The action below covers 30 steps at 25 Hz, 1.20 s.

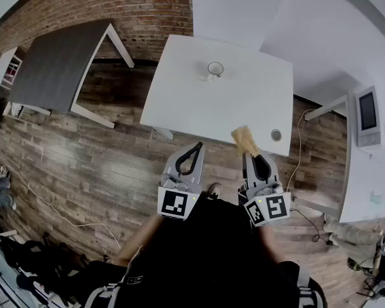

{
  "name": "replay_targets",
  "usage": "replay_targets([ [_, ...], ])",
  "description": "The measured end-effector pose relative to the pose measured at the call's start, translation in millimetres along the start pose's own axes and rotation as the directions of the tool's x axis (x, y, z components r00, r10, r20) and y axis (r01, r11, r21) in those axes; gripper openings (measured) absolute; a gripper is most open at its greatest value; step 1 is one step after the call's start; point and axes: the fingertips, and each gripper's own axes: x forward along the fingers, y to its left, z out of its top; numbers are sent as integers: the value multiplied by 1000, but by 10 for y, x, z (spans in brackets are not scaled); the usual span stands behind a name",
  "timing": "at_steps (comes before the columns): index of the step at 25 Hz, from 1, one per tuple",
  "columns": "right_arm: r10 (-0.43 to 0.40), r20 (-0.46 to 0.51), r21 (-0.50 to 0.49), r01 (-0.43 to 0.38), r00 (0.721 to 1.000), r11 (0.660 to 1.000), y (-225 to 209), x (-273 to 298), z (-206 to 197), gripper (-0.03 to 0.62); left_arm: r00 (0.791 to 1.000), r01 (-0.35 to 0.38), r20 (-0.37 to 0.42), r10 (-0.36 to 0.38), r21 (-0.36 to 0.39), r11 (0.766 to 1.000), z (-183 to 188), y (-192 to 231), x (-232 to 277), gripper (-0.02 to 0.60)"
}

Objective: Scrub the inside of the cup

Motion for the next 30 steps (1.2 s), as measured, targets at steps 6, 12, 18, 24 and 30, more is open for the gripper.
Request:
replay_targets([
  [6,1,2,-1,-1,1000,1000,-2,-29,0,29,1000,1,-2,-1,7,1000,-16,-28,1,5],
  [12,4,40,27,-5,999,1000,-71,-152,84,31,1000,-12,-4,12,-9,1000,-14,-114,23,5],
  [18,14,41,29,-15,999,999,-247,-314,98,31,999,-43,-20,42,-19,999,-39,-281,84,5],
  [24,59,27,39,-60,998,997,-458,-439,62,31,995,-96,-40,95,-18,995,-85,-468,171,5],
  [30,89,11,36,-90,996,995,-586,-371,67,31,987,-141,-74,141,-1,990,-165,-449,213,5],
])
